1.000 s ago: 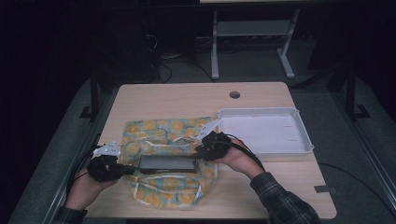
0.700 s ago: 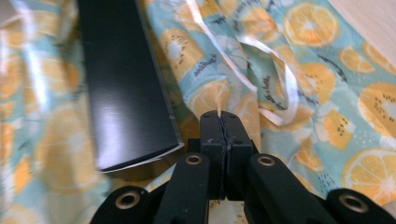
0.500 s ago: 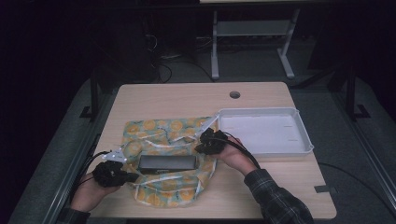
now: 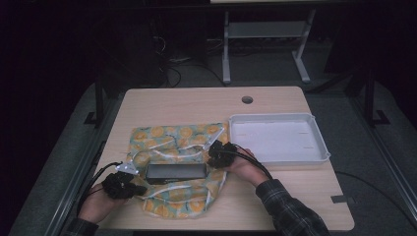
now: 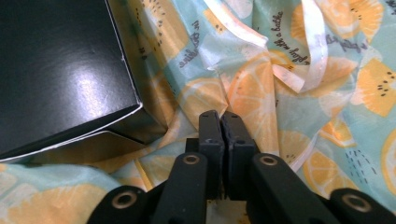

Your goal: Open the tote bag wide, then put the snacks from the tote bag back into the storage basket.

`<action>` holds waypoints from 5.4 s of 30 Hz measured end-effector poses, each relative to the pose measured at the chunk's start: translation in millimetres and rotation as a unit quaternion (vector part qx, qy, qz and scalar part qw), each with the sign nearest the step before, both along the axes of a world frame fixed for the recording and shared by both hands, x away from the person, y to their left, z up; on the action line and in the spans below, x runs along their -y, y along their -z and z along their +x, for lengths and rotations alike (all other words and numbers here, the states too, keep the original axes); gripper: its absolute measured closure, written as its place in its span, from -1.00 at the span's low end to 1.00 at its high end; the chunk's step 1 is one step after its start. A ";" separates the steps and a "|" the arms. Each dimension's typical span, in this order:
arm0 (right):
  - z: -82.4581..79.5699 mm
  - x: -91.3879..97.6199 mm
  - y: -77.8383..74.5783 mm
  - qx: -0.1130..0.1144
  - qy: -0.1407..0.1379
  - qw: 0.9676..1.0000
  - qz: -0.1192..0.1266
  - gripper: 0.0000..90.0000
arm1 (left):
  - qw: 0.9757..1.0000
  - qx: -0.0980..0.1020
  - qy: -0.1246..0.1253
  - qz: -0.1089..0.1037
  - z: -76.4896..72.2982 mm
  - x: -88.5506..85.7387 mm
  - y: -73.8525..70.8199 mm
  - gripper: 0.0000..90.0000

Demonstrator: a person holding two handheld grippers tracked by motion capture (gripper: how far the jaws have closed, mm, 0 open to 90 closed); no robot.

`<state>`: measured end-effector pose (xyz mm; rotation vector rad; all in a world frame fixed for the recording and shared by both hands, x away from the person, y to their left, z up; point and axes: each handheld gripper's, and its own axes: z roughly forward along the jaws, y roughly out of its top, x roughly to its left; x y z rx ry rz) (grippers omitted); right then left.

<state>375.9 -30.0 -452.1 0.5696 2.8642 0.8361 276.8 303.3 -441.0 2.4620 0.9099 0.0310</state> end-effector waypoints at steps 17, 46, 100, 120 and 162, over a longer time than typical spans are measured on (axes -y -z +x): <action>-5.8 30.3 -49.5 -0.010 -0.005 0.997 0.078 0.05 | 1.000 -0.002 0.008 0.006 1.1 1.2 2.4 1.00; -29.4 -41.1 -62.7 -0.001 -0.145 0.987 0.072 -0.11 | 1.000 -0.005 0.004 0.003 0.9 0.8 2.3 1.00; -24.7 -68.6 -8.5 -0.009 -0.155 0.988 -0.008 -0.22 | 1.000 -0.006 0.010 0.004 1.6 0.7 2.3 1.00; -27.4 -68.1 -9.5 -0.008 -0.161 0.987 -0.012 -0.09 | 1.000 -0.007 0.013 0.008 1.7 0.7 1.8 1.00; -31.1 -40.0 -79.8 0.022 -0.120 0.992 0.032 -0.07 | 1.000 -0.008 0.010 0.006 0.6 2.7 2.0 1.00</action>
